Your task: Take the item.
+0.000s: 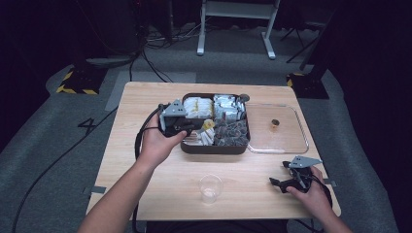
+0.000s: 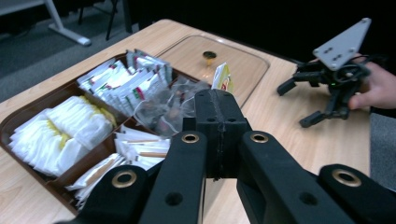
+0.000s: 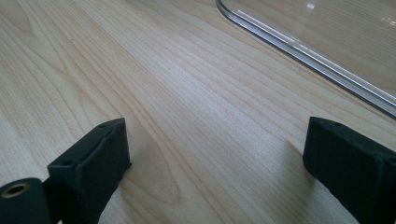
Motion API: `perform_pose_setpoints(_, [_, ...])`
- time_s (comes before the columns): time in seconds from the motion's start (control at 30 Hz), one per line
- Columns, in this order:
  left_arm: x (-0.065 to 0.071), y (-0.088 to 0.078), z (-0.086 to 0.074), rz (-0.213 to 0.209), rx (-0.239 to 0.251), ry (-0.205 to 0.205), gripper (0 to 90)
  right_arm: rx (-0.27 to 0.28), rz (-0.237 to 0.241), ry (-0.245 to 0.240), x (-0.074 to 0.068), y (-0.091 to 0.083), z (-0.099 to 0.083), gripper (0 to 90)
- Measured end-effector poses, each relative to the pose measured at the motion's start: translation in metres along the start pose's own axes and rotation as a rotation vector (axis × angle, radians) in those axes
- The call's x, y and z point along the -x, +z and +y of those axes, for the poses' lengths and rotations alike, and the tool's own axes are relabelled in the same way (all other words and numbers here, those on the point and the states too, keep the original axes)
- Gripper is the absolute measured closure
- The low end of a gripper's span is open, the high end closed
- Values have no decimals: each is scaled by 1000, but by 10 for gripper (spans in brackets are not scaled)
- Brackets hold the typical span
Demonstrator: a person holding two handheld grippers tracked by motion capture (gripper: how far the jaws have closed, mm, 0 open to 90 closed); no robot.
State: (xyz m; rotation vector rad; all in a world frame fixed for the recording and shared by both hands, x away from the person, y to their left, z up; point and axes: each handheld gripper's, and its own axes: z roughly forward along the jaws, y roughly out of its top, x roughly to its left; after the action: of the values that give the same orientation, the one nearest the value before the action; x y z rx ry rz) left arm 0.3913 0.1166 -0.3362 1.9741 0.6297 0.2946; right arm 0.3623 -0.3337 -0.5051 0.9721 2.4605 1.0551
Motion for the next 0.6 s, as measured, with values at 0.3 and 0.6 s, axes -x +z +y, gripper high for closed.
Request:
perform_pose_setpoints(0.3, [30,-12,-20,-36,57,26,900,0,0,0,0,0,0,72])
perform_pose_setpoints(0.6, [53,-14,-38,-61,61,33,900,0,0,0,0,0,0,72])
